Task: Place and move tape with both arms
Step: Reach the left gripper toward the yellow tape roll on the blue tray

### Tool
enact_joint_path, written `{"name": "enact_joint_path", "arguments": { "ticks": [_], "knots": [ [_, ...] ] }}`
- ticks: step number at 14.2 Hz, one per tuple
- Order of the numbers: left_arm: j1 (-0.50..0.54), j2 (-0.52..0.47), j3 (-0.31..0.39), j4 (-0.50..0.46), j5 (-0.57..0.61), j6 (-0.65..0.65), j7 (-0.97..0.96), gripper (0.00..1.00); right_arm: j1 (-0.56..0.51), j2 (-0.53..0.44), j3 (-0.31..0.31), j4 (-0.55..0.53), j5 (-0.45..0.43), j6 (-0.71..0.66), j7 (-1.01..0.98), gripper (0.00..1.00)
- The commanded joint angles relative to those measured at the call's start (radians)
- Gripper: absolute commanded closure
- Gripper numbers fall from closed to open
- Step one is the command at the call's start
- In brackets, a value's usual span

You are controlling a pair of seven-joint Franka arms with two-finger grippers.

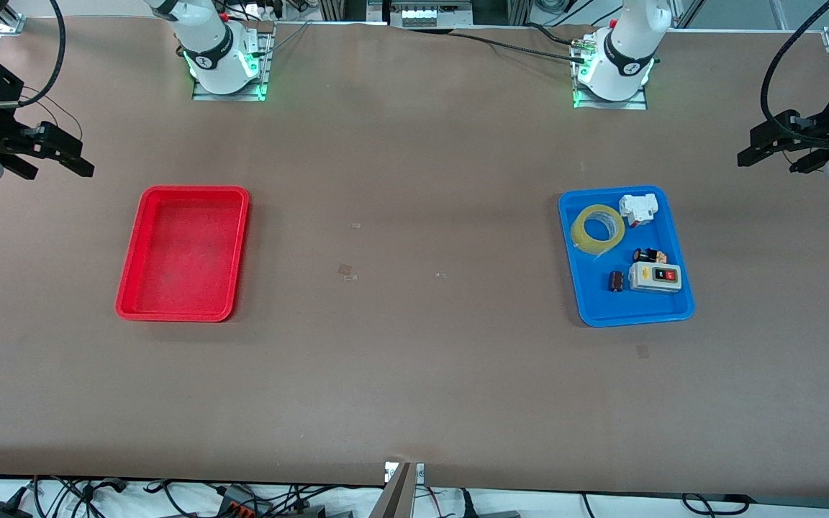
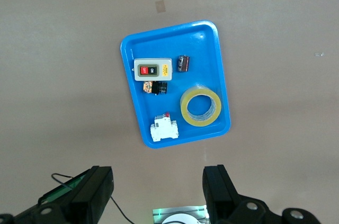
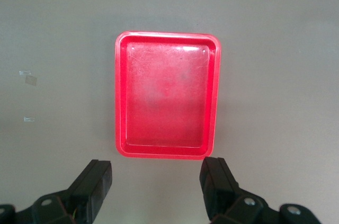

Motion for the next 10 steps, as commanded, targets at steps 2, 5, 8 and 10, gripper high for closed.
{"name": "enact_joint_path", "arguments": {
  "ticks": [2, 5, 8, 10],
  "knots": [
    [-0.009, -0.002, -0.007, -0.003, 0.023, 0.001, -0.01, 0.0, -0.006, -0.027, 0.011, -0.001, -0.008, -0.016, 0.001, 0.0],
    [-0.007, -0.002, -0.01, -0.006, 0.024, 0.003, -0.009, 0.0, -0.006, -0.023, 0.011, -0.001, -0.008, -0.015, 0.001, 0.0],
    [-0.004, -0.005, -0.01, -0.057, 0.023, 0.026, -0.009, 0.0, -0.006, -0.023, 0.012, -0.001, -0.008, -0.011, 0.003, 0.0],
    [-0.007, -0.043, -0.015, -0.176, 0.023, 0.119, -0.01, 0.0, -0.006, -0.023, 0.011, -0.001, -0.008, -0.013, 0.003, 0.0]
  ]
}}
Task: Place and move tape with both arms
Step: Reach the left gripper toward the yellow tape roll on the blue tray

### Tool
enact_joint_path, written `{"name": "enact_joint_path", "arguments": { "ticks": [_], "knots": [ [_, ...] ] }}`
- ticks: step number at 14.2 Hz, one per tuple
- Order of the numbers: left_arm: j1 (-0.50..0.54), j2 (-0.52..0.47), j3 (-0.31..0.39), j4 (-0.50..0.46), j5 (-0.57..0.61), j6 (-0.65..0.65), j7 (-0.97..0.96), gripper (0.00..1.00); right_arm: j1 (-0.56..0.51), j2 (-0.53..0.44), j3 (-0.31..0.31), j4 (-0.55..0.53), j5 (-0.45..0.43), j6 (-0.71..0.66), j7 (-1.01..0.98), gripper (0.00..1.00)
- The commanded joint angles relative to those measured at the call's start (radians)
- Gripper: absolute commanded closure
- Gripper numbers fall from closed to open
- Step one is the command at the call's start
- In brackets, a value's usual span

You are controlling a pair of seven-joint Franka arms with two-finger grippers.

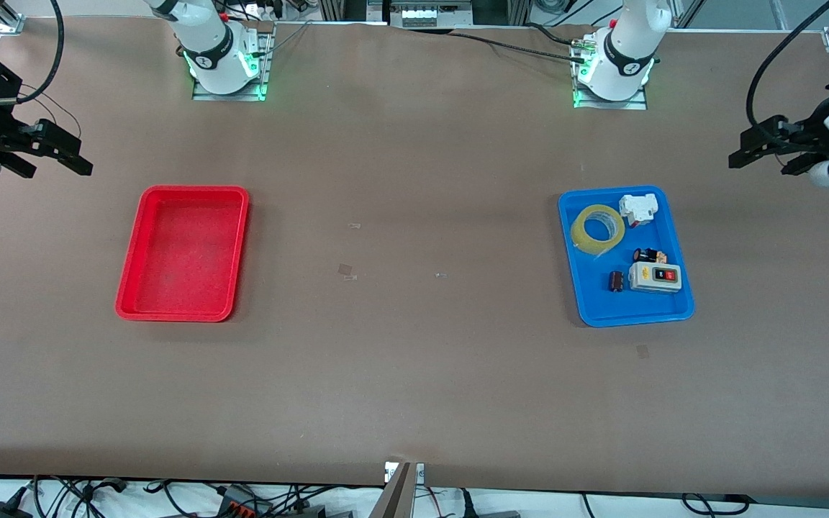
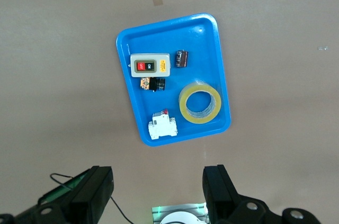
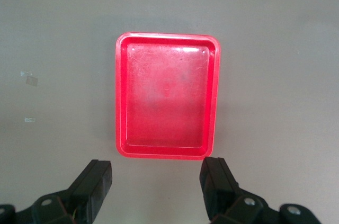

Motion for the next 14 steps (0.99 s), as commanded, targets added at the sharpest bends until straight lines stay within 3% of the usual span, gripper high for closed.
{"name": "enact_joint_path", "arguments": {
  "ticks": [1, 5, 8, 10, 14],
  "knots": [
    [-0.005, -0.07, -0.02, -0.2, 0.022, 0.144, -0.009, 0.0, -0.005, -0.016, 0.01, -0.002, -0.008, -0.013, 0.001, 0.0],
    [-0.006, -0.137, -0.026, -0.519, 0.015, 0.412, -0.012, 0.0, -0.005, -0.014, 0.012, -0.002, -0.008, -0.013, 0.001, 0.0],
    [-0.006, -0.133, -0.034, -0.685, 0.015, 0.604, -0.012, 0.0, -0.005, -0.014, 0.012, -0.002, -0.008, -0.01, 0.001, 0.0],
    [-0.006, -0.101, -0.036, -0.757, 0.015, 0.709, -0.015, 0.0, -0.005, -0.013, 0.012, -0.002, -0.009, -0.007, 0.001, 0.0],
    [-0.011, 0.026, -0.06, -0.788, 0.01, 0.806, -0.064, 0.0, -0.003, -0.013, 0.012, -0.002, -0.009, -0.005, 0.001, 0.0]
  ]
}}
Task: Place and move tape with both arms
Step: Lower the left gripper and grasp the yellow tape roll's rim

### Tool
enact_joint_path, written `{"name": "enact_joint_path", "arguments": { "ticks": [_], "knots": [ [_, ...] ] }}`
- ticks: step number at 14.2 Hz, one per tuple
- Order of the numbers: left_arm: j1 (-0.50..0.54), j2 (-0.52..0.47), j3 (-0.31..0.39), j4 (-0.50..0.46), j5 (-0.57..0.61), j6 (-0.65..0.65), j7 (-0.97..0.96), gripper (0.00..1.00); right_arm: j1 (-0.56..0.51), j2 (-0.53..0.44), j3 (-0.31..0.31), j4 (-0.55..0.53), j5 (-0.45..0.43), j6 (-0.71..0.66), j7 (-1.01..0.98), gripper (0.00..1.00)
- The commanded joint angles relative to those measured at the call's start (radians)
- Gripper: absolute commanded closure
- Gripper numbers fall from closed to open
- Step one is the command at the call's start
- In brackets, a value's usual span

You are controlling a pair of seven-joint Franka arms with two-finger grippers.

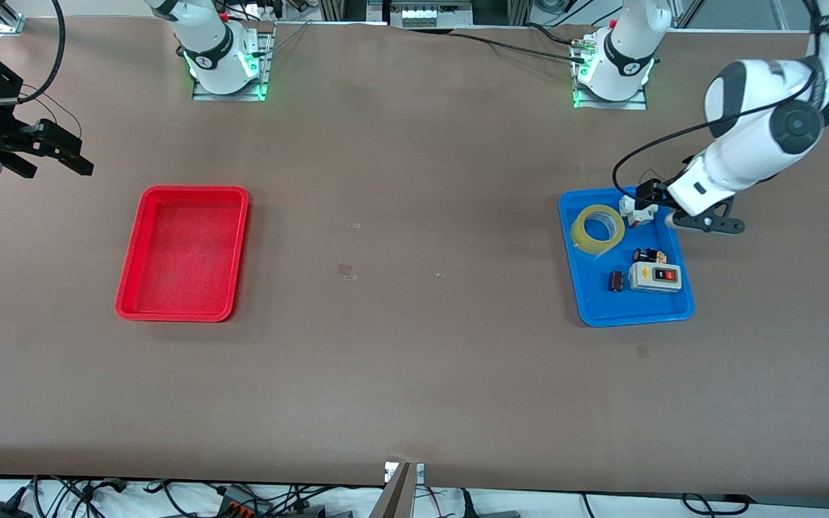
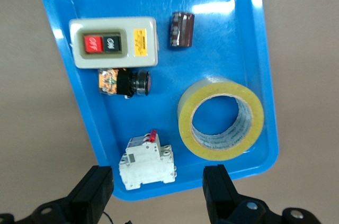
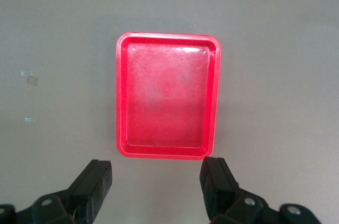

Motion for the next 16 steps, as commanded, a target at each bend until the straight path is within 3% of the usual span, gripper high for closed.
{"name": "enact_joint_path", "arguments": {
  "ticks": [1, 5, 7, 8, 9, 12, 16],
  "knots": [
    [-0.008, 0.101, -0.038, 0.001, 0.005, 0.062, -0.063, 0.0, -0.003, -0.011, 0.01, -0.003, -0.009, -0.005, 0.001, 0.0],
    [-0.005, 0.203, -0.049, 0.006, 0.005, 0.157, -0.082, 0.0, -0.002, -0.006, 0.011, -0.001, -0.009, -0.005, 0.001, 0.0],
    [-0.003, 0.241, -0.047, 0.01, -0.051, 0.182, -0.089, 0.03, -0.002, -0.006, 0.011, -0.001, -0.009, -0.005, 0.001, 0.0],
    [-0.005, 0.256, -0.047, 0.01, -0.086, 0.191, -0.118, 0.2, -0.002, -0.006, 0.011, -0.001, -0.009, -0.005, 0.001, 0.0],
    [-0.007, 0.264, -0.047, 0.01, -0.088, 0.191, -0.138, 0.51, -0.002, -0.006, 0.011, -0.001, -0.009, -0.005, 0.001, 0.0],
    [-0.007, 0.267, -0.047, 0.01, -0.087, 0.188, -0.129, 0.99, 0.0, -0.006, 0.011, -0.001, -0.009, -0.007, 0.003, 0.0],
    [-0.007, 0.247, -0.047, 0.103, -0.087, 0.062, -0.125, 1.0, 0.0, -0.008, 0.011, 0.003, -0.008, -0.011, 0.003, 0.0]
  ]
}}
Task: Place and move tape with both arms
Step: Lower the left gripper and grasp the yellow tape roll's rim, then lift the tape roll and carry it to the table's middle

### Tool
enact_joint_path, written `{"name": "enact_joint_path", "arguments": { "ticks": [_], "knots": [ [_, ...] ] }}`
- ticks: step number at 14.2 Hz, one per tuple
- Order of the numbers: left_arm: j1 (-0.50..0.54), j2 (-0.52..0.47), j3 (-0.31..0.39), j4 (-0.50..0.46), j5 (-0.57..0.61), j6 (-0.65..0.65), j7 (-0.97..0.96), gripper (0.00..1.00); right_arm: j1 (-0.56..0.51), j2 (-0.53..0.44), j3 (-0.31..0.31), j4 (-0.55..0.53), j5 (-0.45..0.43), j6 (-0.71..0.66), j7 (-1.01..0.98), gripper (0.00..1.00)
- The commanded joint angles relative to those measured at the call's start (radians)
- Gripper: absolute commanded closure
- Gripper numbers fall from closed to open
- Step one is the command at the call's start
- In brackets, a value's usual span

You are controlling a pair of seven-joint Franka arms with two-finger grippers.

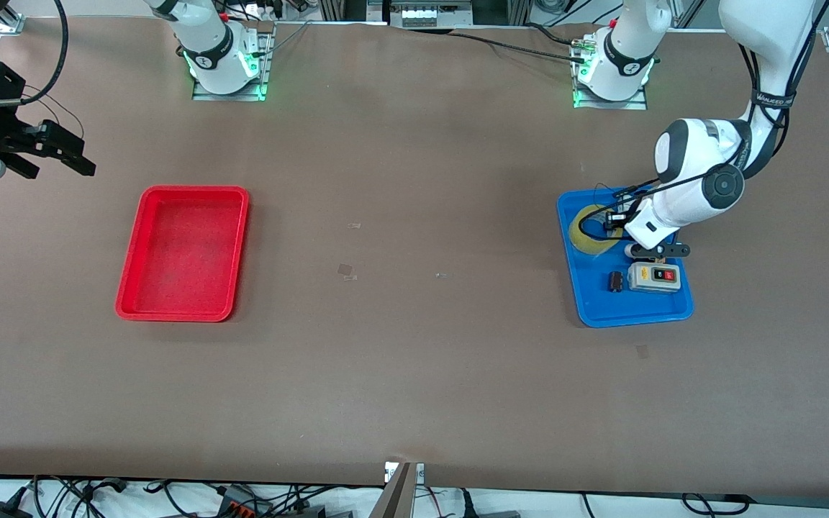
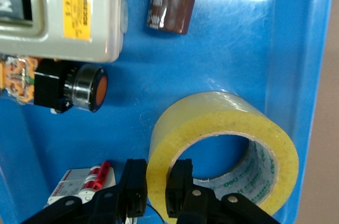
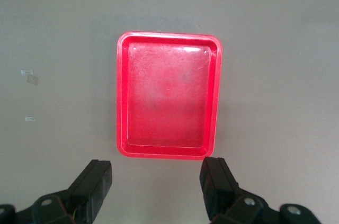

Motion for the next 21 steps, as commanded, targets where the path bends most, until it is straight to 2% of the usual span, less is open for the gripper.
{"name": "enact_joint_path", "arguments": {
  "ticks": [1, 3, 5, 7, 11, 15, 18, 21],
  "knots": [
    [0.0, -0.01, -0.006, 0.143, -0.013, -0.185, -0.007, 1.0, -0.001, -0.01, 0.007, 0.004, -0.008, -0.013, 0.003, 0.0],
    [0.001, 0.007, -0.006, 0.272, -0.014, -0.327, -0.026, 1.0, -0.001, -0.01, 0.007, 0.004, -0.005, -0.014, 0.003, 0.0],
    [-0.027, 0.027, -0.009, 0.362, -0.014, -0.406, -0.113, 1.0, -0.001, -0.01, 0.007, 0.004, -0.005, -0.014, 0.003, 0.0],
    [-0.128, 0.065, -0.008, 0.401, -0.014, -0.4, -0.26, 1.0, -0.001, -0.009, 0.007, 0.004, -0.005, -0.016, 0.001, 0.0],
    [-0.336, 0.214, -0.009, 0.574, -0.042, -0.393, -0.579, 1.0, -0.002, 0.002, 0.007, 0.004, -0.005, -0.016, 0.001, 0.0],
    [-0.513, 0.341, -0.009, 0.7, -0.129, -0.247, -0.791, 1.0, -0.007, -0.001, 0.0, 0.01, -0.002, -0.014, 0.001, 0.0],
    [-0.643, 0.433, -0.009, 0.746, -0.148, -0.068, -0.935, 1.0, -0.007, 0.0, 0.0, 0.013, 0.005, -0.014, 0.003, 0.0],
    [-0.716, 0.502, -0.008, 0.772, -0.149, 0.008, -1.013, 0.99, -0.004, 0.012, 0.001, 0.011, 0.005, -0.014, 0.003, 0.0]
  ]
}}
